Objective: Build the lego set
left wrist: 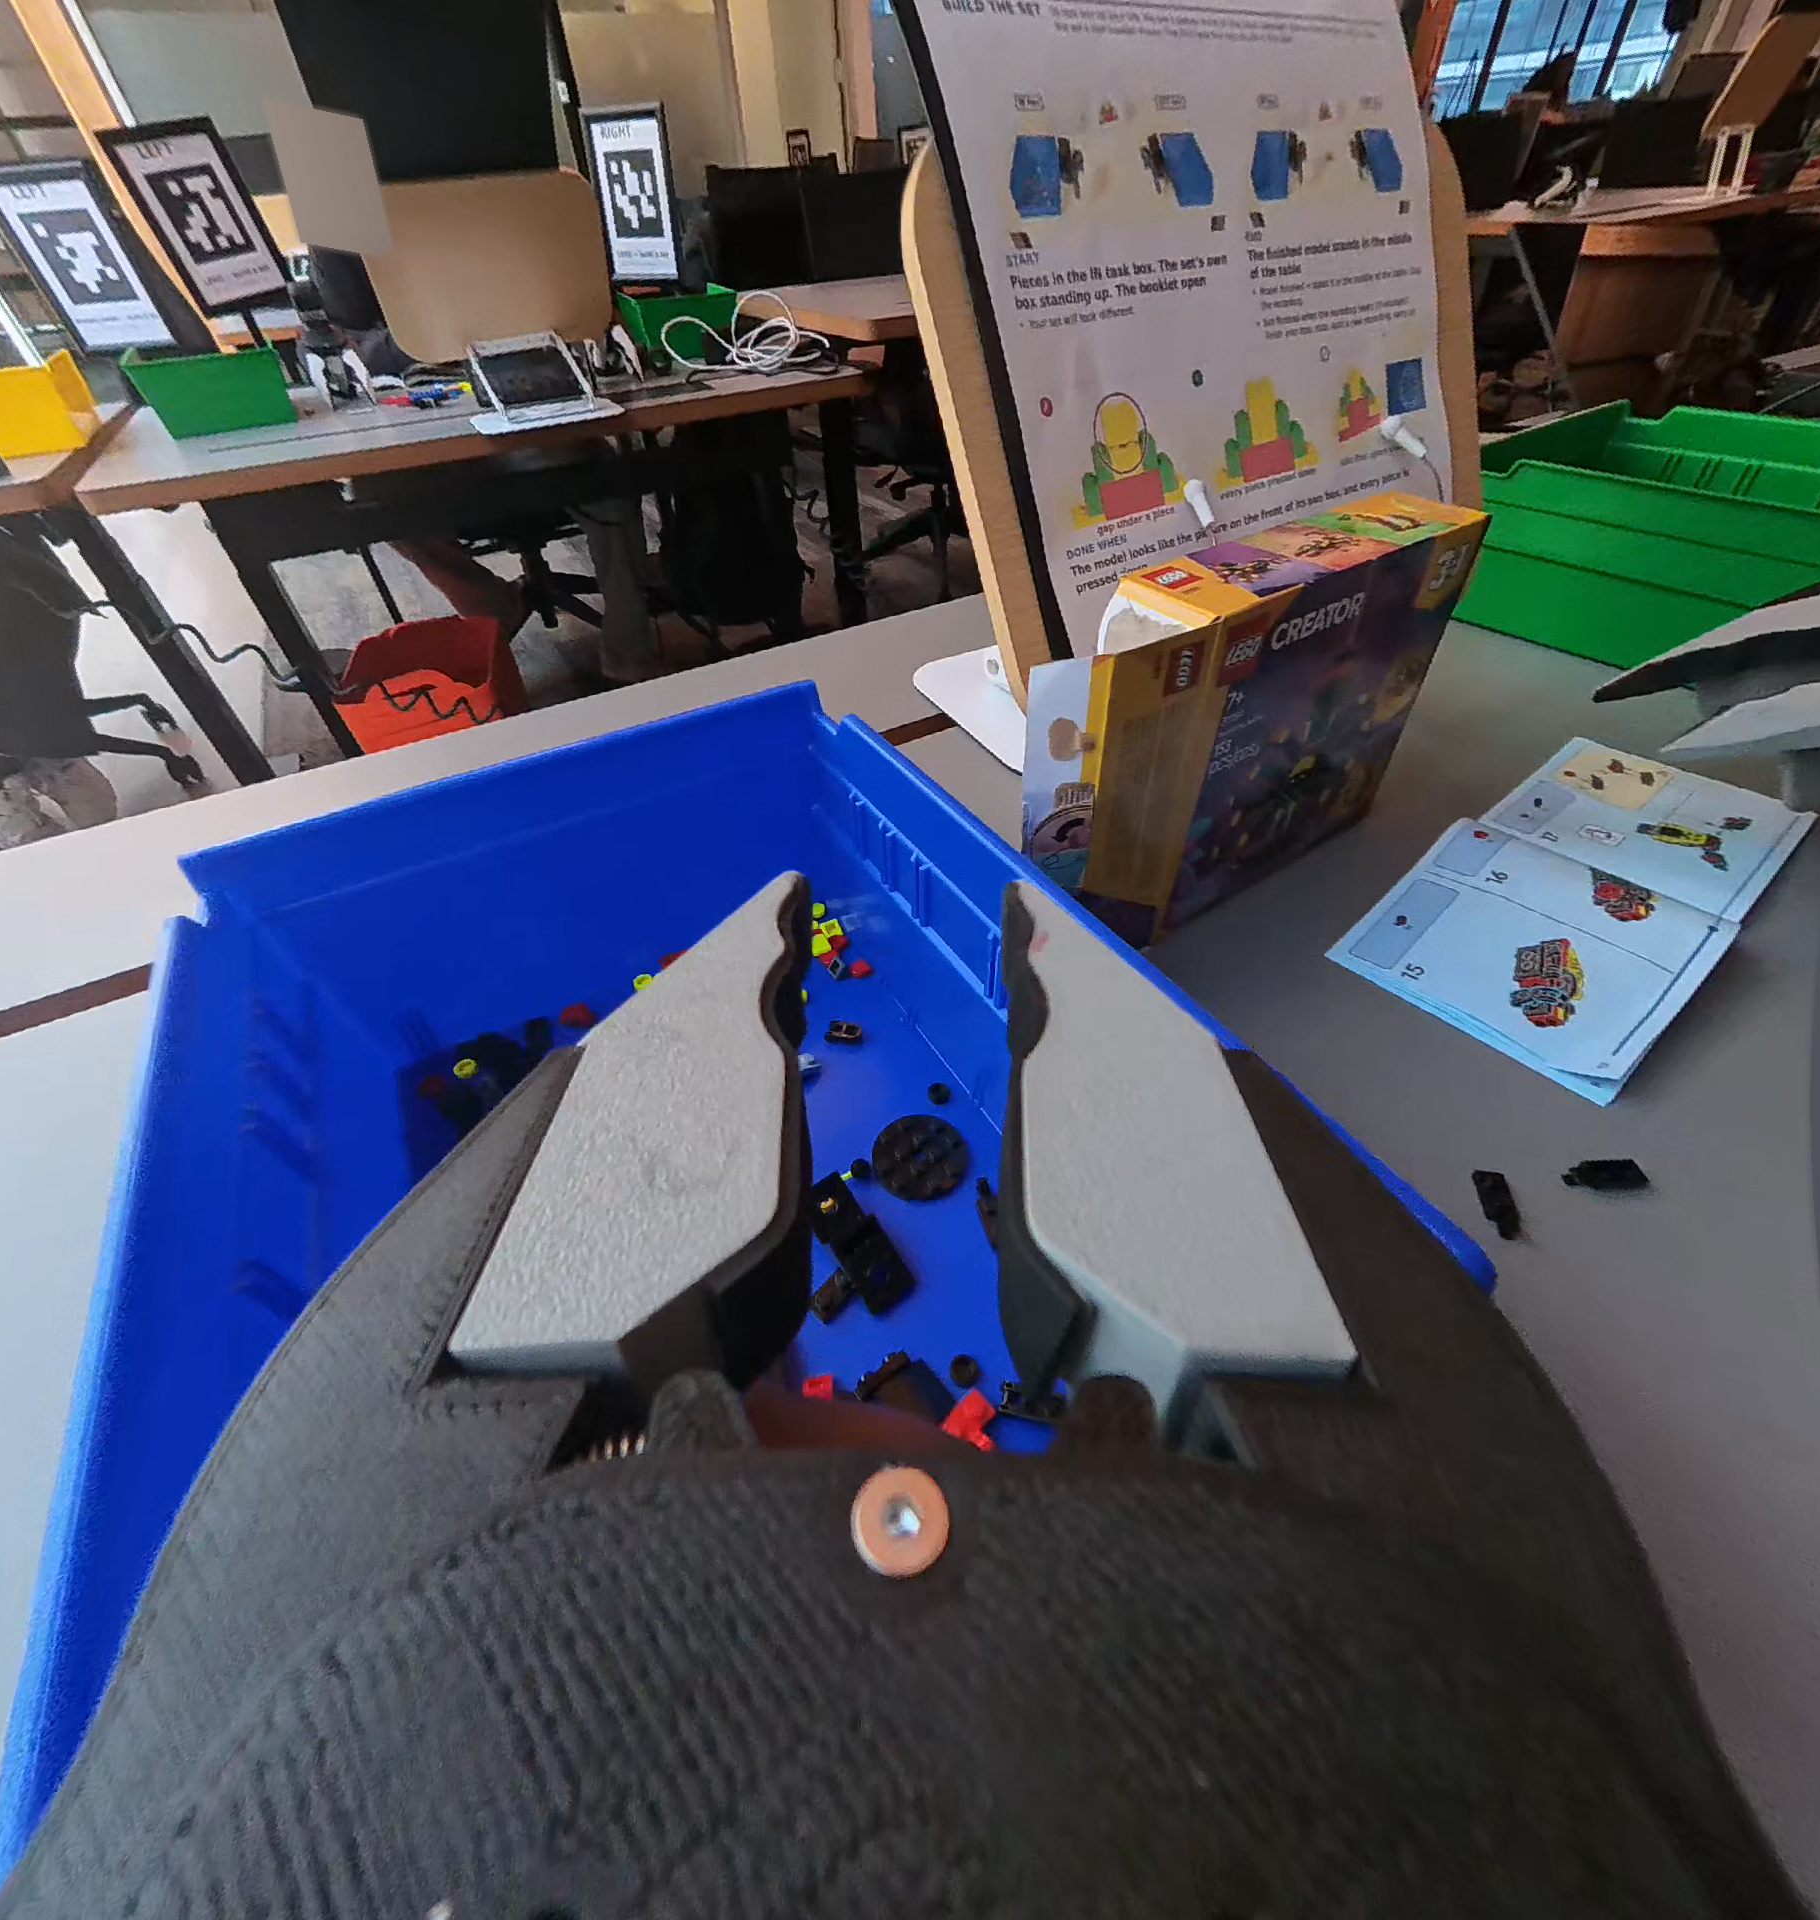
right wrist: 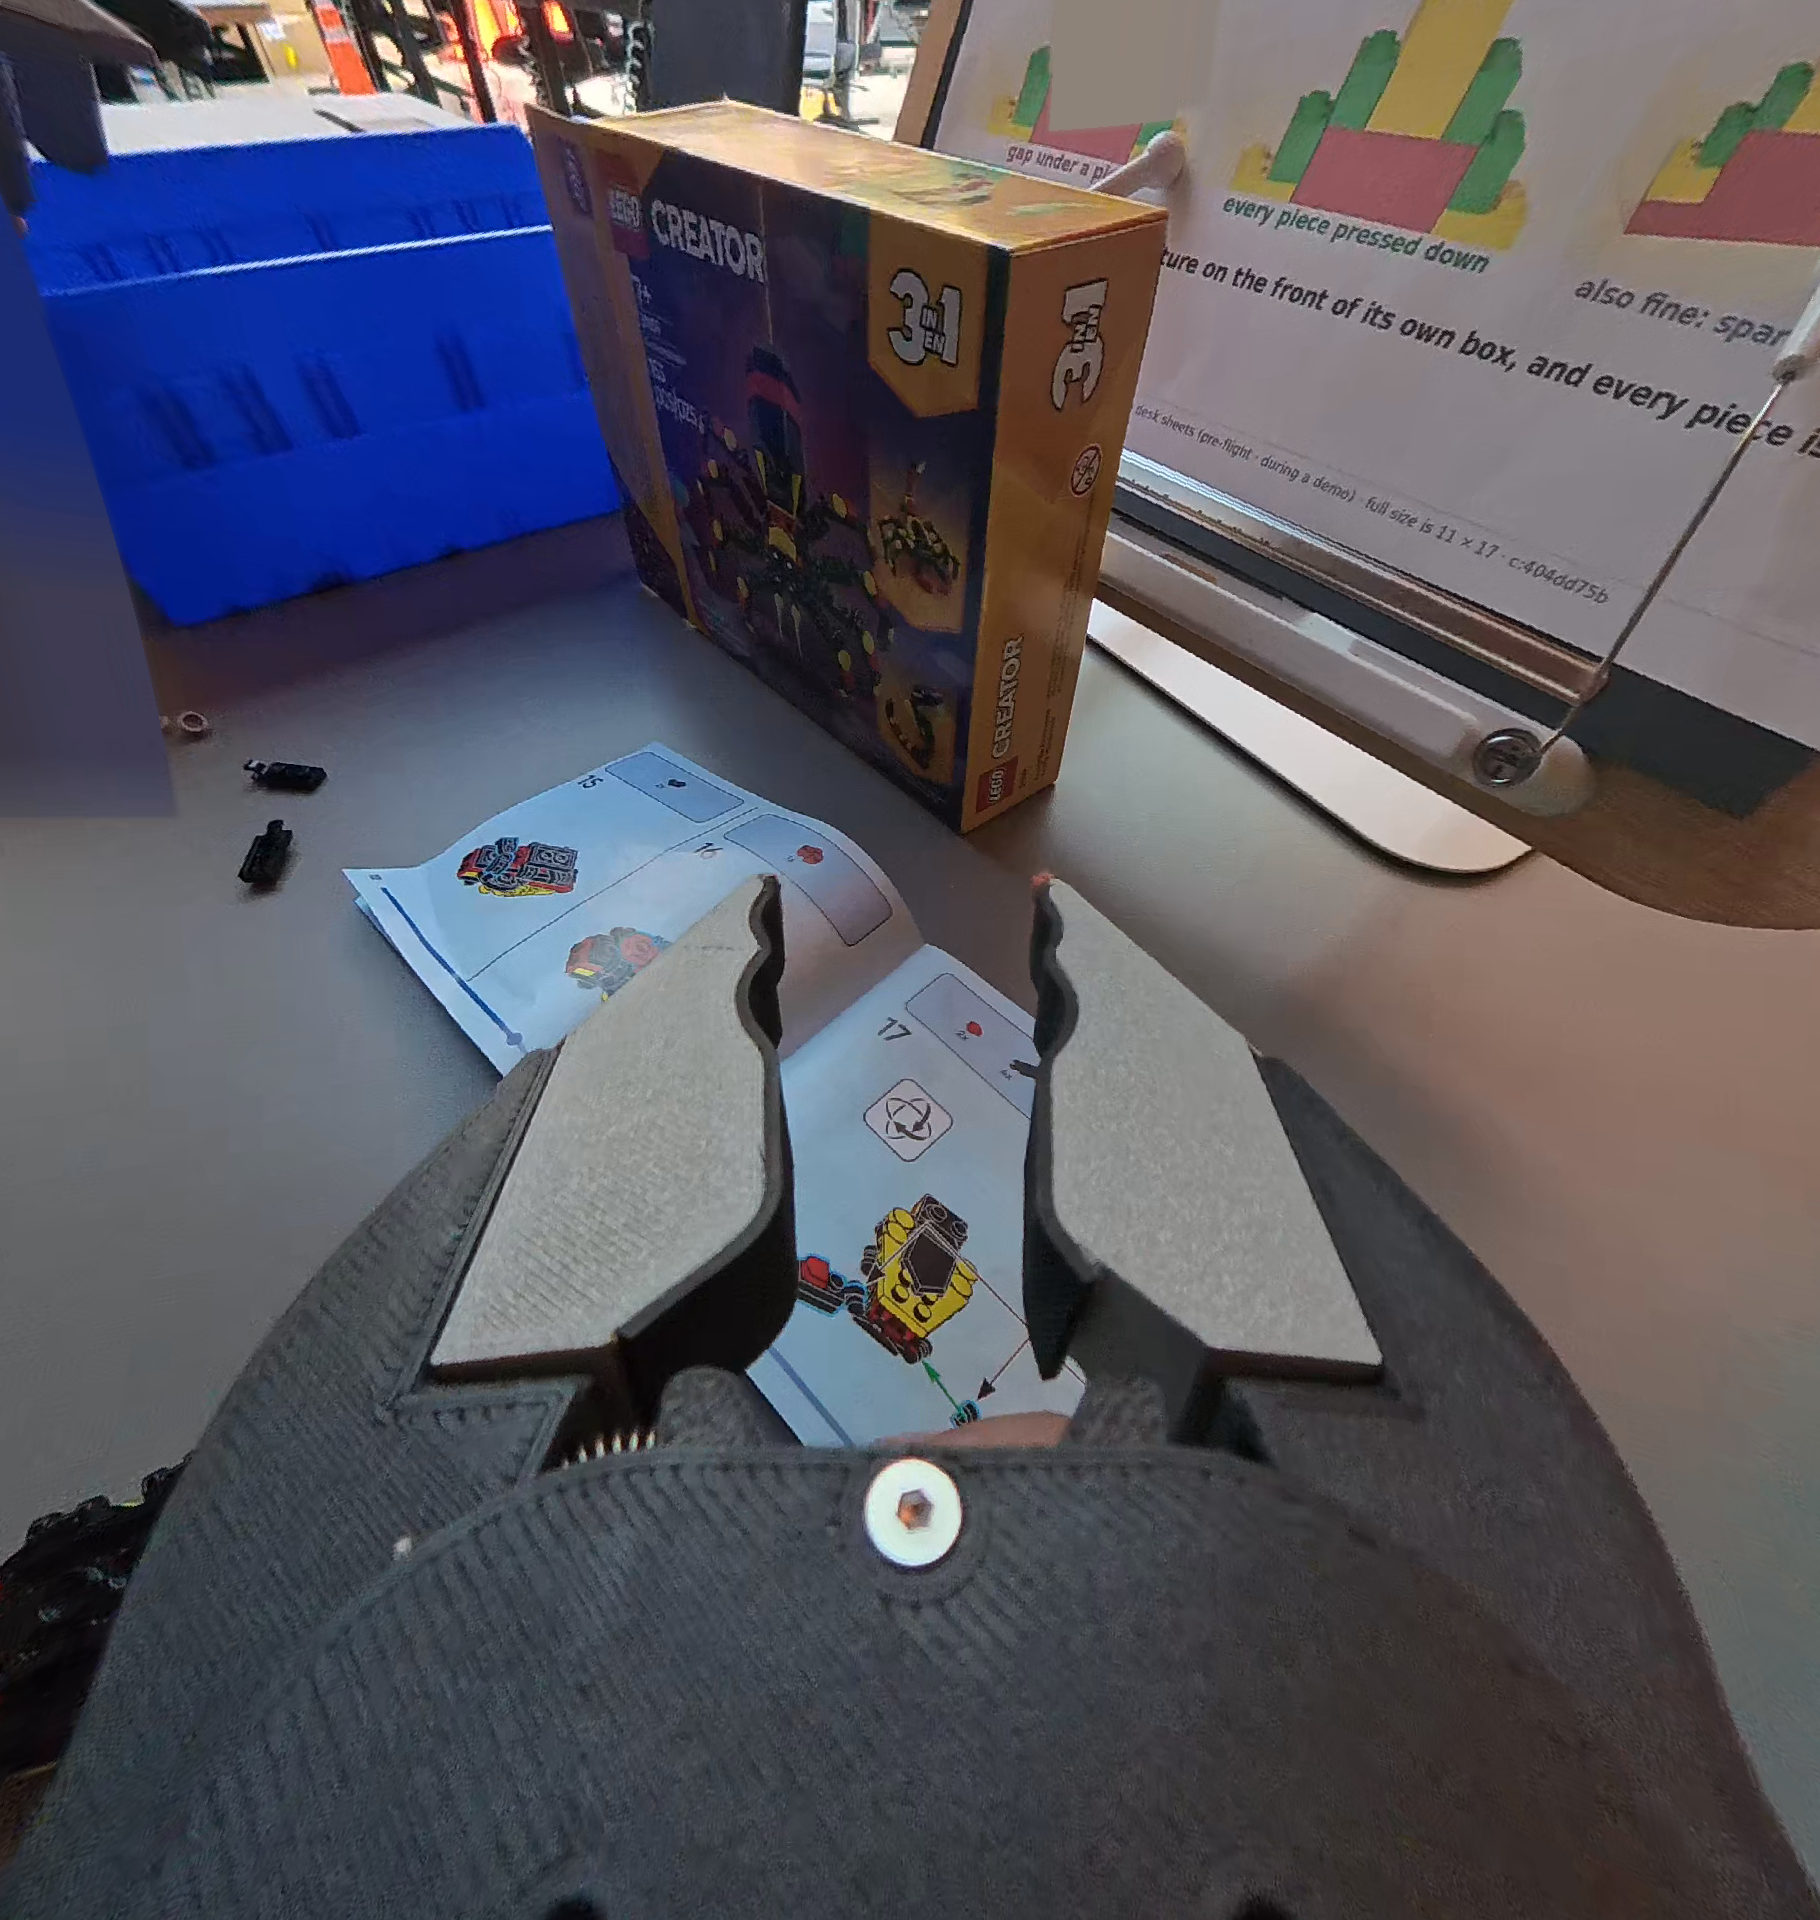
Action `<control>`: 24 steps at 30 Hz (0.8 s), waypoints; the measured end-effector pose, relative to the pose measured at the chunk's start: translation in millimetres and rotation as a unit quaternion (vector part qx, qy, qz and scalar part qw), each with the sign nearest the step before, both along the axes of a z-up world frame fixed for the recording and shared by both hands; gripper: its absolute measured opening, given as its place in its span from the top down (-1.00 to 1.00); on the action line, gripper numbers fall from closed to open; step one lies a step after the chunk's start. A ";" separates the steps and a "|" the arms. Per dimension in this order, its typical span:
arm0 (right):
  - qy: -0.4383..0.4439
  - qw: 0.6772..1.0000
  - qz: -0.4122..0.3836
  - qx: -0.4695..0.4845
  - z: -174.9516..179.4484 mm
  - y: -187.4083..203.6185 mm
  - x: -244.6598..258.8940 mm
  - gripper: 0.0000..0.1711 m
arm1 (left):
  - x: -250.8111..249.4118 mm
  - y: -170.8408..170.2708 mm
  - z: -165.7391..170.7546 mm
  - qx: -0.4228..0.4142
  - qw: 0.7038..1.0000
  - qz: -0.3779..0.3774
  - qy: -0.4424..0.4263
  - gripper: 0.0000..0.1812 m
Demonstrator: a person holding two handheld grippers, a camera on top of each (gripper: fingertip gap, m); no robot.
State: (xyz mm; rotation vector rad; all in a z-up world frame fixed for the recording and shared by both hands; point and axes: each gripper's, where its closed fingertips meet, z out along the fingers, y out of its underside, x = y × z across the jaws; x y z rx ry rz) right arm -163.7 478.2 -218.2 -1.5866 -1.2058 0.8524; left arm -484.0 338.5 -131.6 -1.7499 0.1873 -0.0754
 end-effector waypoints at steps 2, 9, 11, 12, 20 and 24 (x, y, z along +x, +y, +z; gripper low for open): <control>0.002 1.000 0.002 -0.002 0.4 -0.3 0.0 0.48 | 2.0 3.8 -7.6 -0.009 1.000 -0.004 0.007 0.62; 0.010 1.000 0.006 0.006 3.2 -1.9 0.3 0.49 | -4.5 8.6 -12.0 -0.016 1.000 0.018 0.001 0.62; 0.008 1.000 0.006 0.008 3.0 -2.3 0.3 0.51 | -5.6 9.3 -12.8 -0.021 1.000 0.012 -0.018 0.62; 0.007 1.000 0.006 0.009 2.6 -2.2 0.1 0.51 | -9.2 10.0 -12.5 -0.021 0.999 0.018 -0.032 0.62; 0.003 1.000 0.005 0.005 1.3 -1.6 -0.2 0.53 | -9.3 10.7 -13.1 -0.024 0.999 0.015 -0.036 0.63; 0.000 1.000 0.007 -0.002 -0.2 -1.3 -0.8 0.53 | -8.2 10.2 -12.6 -0.021 0.999 0.013 -0.032 0.63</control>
